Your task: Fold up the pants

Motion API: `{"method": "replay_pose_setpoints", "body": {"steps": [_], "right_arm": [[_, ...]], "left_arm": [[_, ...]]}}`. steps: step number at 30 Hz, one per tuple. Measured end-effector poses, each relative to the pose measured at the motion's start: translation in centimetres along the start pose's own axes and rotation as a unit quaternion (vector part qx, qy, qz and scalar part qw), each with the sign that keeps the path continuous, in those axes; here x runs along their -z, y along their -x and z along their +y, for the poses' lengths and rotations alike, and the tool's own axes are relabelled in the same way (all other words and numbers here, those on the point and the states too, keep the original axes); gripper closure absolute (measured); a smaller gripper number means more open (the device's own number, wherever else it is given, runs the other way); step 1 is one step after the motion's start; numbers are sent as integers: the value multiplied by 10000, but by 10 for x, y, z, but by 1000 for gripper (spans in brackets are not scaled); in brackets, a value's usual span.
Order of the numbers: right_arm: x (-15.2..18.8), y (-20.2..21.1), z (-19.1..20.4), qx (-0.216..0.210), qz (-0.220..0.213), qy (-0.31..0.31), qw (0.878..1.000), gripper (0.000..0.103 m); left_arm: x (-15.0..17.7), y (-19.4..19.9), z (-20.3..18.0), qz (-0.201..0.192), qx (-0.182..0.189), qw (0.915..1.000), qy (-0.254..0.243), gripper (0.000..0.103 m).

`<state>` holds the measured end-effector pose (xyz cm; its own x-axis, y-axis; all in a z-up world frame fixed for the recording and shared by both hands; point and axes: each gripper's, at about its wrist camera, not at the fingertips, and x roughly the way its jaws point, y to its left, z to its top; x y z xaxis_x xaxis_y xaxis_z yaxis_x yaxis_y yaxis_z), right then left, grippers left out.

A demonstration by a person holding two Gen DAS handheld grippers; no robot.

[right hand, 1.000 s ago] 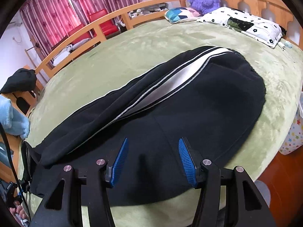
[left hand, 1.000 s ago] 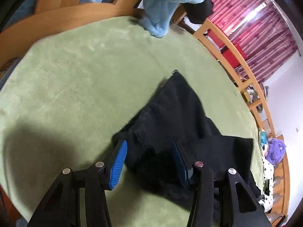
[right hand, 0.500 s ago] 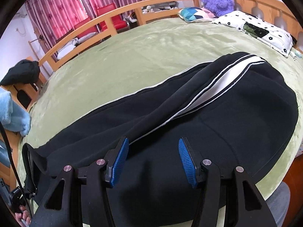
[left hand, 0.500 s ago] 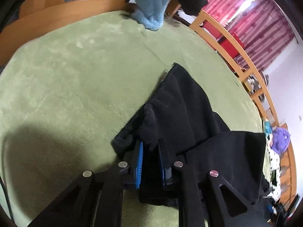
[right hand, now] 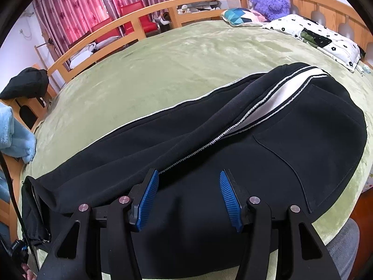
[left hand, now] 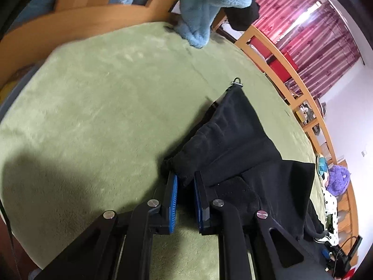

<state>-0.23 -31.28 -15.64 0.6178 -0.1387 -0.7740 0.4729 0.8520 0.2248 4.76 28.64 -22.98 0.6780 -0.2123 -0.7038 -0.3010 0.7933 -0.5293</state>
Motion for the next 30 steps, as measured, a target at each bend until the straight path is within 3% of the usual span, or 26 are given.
{"method": "replay_pose_setpoints", "body": {"steps": [6,7,10,16,22,26,30], "right_arm": [[4,-2,-1,-76,93,-55,9999,49],[5,-1,0,-76,91,-33,9999,49],[7,1,1,-83,73,40,9999,49],[11,4,1,-188,81,88,9998,49],[16,14,5,-304,96,445,9985,49],[22,24,-1,-245,24,666,9975,48],[30,33,-19,-193,11,772,9968,47]], "left_arm": [[-4,8,-8,120,35,9999,-86,89],[-4,10,-8,134,23,9999,-93,86],[0,23,-13,62,97,9998,-188,62],[17,45,-37,-3,221,9976,-651,57],[42,48,-87,159,531,9900,-1301,47],[60,35,-131,298,882,9817,-1661,33],[81,9,-170,502,909,9763,-1898,33]]}}
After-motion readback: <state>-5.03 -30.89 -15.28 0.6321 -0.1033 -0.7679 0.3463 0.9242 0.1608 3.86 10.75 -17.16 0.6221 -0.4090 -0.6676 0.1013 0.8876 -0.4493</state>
